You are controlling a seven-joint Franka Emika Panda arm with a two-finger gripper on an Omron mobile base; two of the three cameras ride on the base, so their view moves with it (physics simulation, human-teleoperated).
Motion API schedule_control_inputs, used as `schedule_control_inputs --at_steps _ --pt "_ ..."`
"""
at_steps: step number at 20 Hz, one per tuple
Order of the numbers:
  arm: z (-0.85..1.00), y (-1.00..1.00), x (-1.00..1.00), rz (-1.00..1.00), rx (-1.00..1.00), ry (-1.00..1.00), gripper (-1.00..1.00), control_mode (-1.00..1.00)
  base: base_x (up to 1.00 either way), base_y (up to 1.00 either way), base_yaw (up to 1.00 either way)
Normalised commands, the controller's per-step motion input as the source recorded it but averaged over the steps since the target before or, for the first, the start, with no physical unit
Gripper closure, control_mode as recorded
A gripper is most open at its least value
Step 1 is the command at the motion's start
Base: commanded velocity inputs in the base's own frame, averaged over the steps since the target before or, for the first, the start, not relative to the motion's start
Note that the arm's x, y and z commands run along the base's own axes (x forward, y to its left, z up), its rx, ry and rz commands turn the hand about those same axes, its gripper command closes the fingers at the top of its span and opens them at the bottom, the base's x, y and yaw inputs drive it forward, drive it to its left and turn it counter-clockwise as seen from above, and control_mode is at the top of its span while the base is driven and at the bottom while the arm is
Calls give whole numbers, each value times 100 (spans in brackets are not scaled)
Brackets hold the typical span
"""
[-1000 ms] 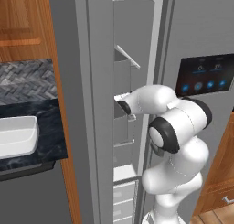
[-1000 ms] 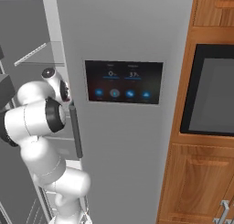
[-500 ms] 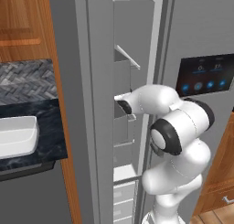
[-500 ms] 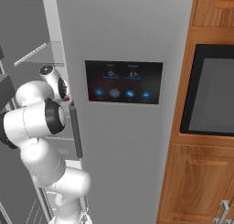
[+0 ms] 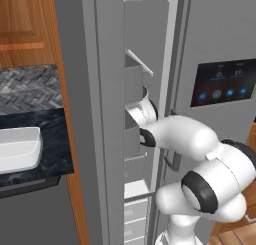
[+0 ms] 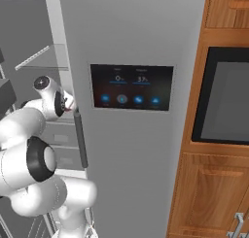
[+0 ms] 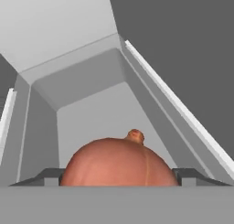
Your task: Take the onion and cucumber out of the freezer and place them in the tupperware container on the counter. Then put the tupperware containing the vegetables back in the freezer.
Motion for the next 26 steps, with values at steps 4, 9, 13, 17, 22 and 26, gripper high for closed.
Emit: schedule_control_inputs --at_steps 4,9,13,17,22,26 --pt "57 -24 -50 0 8 -7 100 -100 0 0 0" --pt "51 -7 -50 0 7 -2 100 -100 0 0 0" --pt "51 0 -57 0 6 0 100 -100 0 0 0" --pt "48 0 -70 0 3 0 100 -100 0 0 0" --pt "27 0 -77 0 1 1 100 -100 0 0 0" --pt "27 -9 -87 0 0 0 100 -100 0 0 0"
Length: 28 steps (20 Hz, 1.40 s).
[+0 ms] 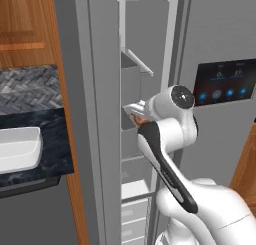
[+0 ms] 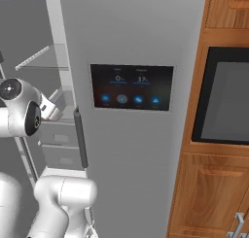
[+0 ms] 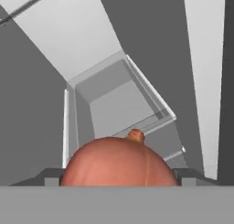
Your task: Take the onion and cucumber out of the freezer and place them in the tupperware container on the counter. Then put the tupperware containing the vegetables back in the freezer.
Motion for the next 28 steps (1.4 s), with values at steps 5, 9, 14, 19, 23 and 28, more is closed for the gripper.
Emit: schedule_control_inputs --at_steps 5,9,14,19,23,28 --pt "30 -31 -67 0 1 0 100 -100 0 0 0" --pt "30 -47 -62 0 3 0 100 -100 0 0 0" --pt "35 -53 -85 0 3 0 100 -100 0 0 0" --pt "41 -49 -96 4 1 0 100 -100 0 0 0" --pt "47 -37 -91 7 0 0 100 -100 0 0 0" --pt "33 -28 -65 8 0 0 100 -100 0 0 0"
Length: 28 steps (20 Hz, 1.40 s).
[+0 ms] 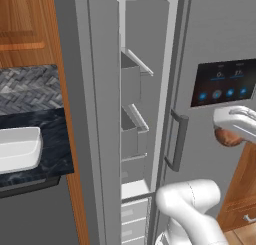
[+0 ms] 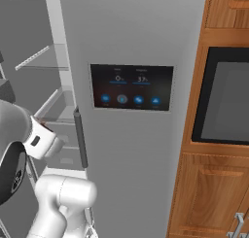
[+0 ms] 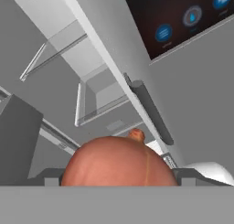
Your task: Take the onion and cucumber out of the freezer and place them in the tupperware container on the counter. Then put the tupperware containing the vegetables back in the freezer.
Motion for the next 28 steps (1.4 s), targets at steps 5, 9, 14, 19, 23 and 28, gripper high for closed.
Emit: schedule_control_inputs --at_steps 5,9,14,19,23,28 --pt "1 -23 -19 10 -4 0 100 -100 0 0 0" --pt "0 -18 -4 8 -7 0 100 -100 0 0 0" --pt "-17 -4 -2 5 -8 0 100 -100 0 0 0" --pt "-3 0 -7 0 -1 0 100 100 -71 0 2" --pt "0 0 0 0 0 0 100 100 -100 7 1" --pt "0 0 0 0 0 0 100 100 -100 69 0"
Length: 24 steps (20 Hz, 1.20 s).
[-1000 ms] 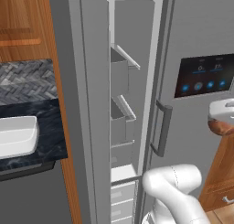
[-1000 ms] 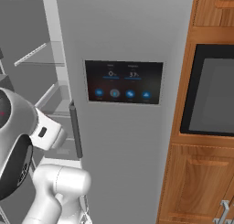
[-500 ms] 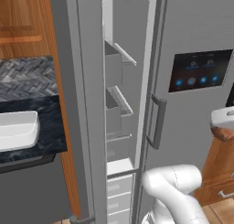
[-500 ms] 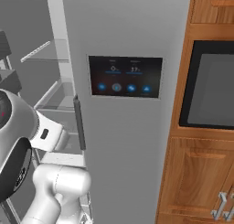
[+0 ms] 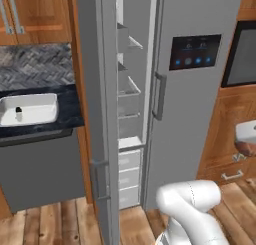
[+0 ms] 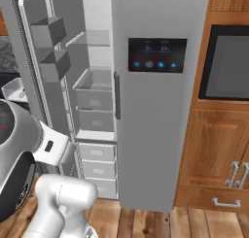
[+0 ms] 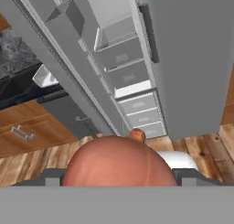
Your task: Take the onion and cucumber out of the freezer and place them in the tupperware container on the counter. Then put the tupperware containing the vegetables back in the freezer.
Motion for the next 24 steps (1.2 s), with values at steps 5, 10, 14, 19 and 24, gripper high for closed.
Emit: schedule_control_inputs --at_steps 5,10,14,19,24 --pt "0 0 0 0 0 0 100 100 -55 100 0" --pt "0 0 0 0 0 0 100 100 -4 100 0" --pt "0 0 0 0 0 0 100 100 3 100 0" --pt "0 0 0 0 0 0 100 100 27 100 -1" --pt "0 0 0 0 0 0 100 100 83 79 -5"
